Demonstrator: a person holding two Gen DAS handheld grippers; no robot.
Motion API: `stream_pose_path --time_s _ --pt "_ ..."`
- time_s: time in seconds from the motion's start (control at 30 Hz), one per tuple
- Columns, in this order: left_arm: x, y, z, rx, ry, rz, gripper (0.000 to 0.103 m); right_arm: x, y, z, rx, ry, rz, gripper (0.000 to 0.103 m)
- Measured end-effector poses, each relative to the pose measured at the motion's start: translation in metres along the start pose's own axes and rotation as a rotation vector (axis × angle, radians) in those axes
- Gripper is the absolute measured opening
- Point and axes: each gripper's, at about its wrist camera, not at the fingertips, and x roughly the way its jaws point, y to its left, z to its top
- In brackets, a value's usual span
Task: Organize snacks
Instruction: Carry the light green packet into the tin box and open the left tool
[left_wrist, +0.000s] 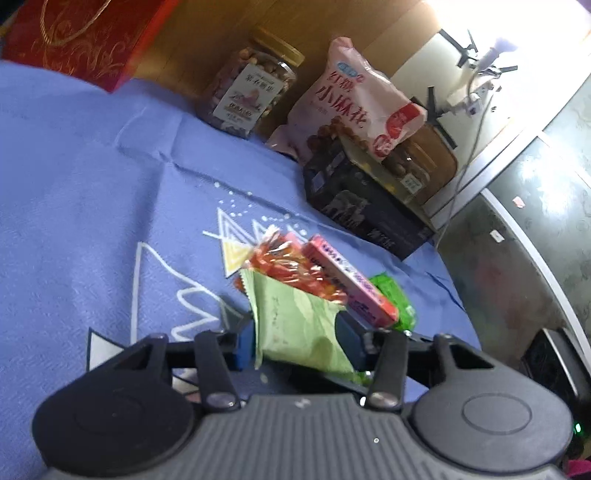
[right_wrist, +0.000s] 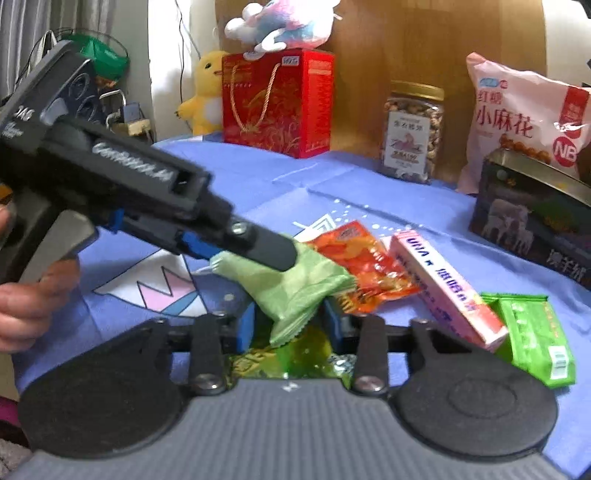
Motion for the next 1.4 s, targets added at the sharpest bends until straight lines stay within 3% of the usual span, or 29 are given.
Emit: stream_pose_path --time_s 0.13,0.37,0.63,1.0,1.13,1.2,1.23,1.27,1.4 --pt "-0.015 -0.014 0.005 0.028 -0.051 -0.032 0.045 -0.017 -0.005 0.004 0.044 -0.082 0.026 0.041" --pt "-0.009 -0.040 0.014 0.087 -0.077 -0.041 0.045 -0.035 -0.010 0.005 0.033 -0.183 -0.025 0.041" --pt "0.029 -0.068 0.040 0.129 -0.041 -0.071 0.045 -0.049 -0.043 0.009 0.063 -0.237 -0.103 0.041" --pt "0.126 -0.132 0.118 0.242 0.005 -0.135 0.045 -0.046 -0.129 0.039 0.063 -0.297 -0.304 0.041" --pt "0.170 -0.146 0.139 0.264 0.021 -0.111 0.048 -0.035 -0.162 0.044 0.083 -0.293 -0.380 0.043" --pt "0.186 -0.146 0.145 0.266 -0.006 -0.039 0.058 -0.026 -0.175 0.044 0.104 -0.293 -0.420 0.051" --pt "0.192 -0.144 0.147 0.265 -0.027 0.006 0.058 -0.023 -0.180 0.043 0.120 -0.303 -0.446 0.060" --pt "0.195 -0.141 0.149 0.258 -0.041 0.040 0.058 -0.022 -0.183 0.040 0.136 -0.314 -0.458 0.063" --pt "0.188 -0.122 0.147 0.196 -0.051 0.043 0.058 -0.027 -0.195 0.030 0.193 -0.312 -0.418 0.063"
